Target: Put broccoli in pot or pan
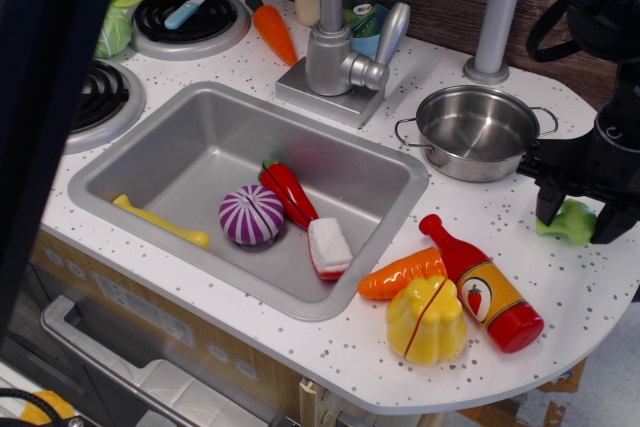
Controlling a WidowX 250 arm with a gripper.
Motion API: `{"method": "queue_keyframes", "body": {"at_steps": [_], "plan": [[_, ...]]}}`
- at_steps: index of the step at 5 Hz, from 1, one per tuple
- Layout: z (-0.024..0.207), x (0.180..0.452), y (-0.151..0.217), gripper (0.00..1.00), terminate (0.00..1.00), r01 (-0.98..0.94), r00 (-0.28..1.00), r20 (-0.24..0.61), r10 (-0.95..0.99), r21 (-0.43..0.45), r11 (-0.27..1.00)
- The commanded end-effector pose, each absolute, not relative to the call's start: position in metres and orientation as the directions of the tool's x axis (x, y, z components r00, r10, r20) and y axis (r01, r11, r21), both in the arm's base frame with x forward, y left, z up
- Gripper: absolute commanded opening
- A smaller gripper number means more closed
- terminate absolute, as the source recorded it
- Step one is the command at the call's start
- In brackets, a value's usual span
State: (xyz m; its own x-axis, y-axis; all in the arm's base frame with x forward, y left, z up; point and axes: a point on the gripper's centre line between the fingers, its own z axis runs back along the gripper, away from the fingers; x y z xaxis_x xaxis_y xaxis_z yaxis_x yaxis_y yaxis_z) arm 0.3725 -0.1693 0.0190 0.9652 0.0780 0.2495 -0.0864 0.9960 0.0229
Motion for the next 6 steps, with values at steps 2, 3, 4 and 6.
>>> {"method": "queue_keyframes", "body": {"at_steps": [2,3,4,6], "plan": [[0.097,0.381,-0.161,0.00,0.00,-0.036,0.978,0.208,0.031,0.021,0.999],[0.128,0.385,-0.141,0.00,0.00,0.011,0.984,0.177,-0.030,0.106,0.994],[0.144,0.400,-0.113,0.00,0.00,0.086,0.985,0.140,-0.103,0.122,0.989],[0.113,0.423,-0.071,0.00,0.00,0.136,0.956,0.238,-0.172,0.160,0.978]]}}
